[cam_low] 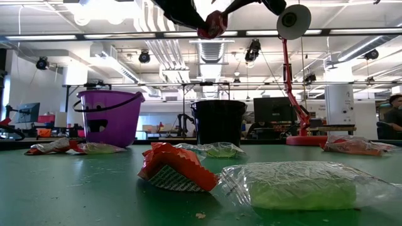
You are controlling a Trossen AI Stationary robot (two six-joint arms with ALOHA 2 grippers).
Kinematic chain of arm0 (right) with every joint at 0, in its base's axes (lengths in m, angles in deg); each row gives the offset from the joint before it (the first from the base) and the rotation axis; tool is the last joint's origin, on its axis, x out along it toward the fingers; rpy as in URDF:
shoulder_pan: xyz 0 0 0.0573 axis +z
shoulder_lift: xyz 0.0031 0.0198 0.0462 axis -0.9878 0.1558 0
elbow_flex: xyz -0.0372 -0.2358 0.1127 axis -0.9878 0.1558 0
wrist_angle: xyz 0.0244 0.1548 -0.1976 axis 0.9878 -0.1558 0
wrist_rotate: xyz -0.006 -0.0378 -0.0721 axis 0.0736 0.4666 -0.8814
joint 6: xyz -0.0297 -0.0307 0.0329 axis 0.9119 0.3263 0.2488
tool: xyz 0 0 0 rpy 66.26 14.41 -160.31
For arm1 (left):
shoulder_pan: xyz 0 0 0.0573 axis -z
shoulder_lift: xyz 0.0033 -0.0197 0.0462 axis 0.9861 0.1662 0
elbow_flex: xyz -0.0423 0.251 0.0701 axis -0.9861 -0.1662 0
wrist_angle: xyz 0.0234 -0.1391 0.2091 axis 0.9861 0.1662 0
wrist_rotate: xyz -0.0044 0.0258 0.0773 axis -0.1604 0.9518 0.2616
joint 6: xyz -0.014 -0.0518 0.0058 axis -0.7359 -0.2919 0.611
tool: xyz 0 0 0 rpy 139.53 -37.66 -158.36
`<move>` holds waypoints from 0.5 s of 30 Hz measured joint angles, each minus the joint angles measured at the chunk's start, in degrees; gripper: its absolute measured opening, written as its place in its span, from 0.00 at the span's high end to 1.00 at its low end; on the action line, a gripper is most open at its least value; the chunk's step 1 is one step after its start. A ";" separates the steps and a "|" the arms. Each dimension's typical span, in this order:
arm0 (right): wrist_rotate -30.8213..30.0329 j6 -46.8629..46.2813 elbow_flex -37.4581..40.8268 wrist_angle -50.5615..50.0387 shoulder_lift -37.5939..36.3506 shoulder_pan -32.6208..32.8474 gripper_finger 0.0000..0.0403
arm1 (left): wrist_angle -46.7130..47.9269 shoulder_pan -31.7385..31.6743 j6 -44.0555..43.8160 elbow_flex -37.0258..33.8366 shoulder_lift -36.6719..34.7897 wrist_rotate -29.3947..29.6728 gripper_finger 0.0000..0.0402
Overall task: Sort candy
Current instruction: Put the red candy into the green bucket
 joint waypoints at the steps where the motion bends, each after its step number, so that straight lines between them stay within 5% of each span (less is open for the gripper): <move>1: 0.59 0.02 -0.20 -0.35 0.00 0.03 0.65 | 0.10 0.00 0.00 0.00 0.00 0.02 1.00; 15: 0.64 -3.90 -0.57 -6.71 -0.02 0.63 0.64 | 0.04 -0.02 0.03 0.09 -0.18 0.72 1.00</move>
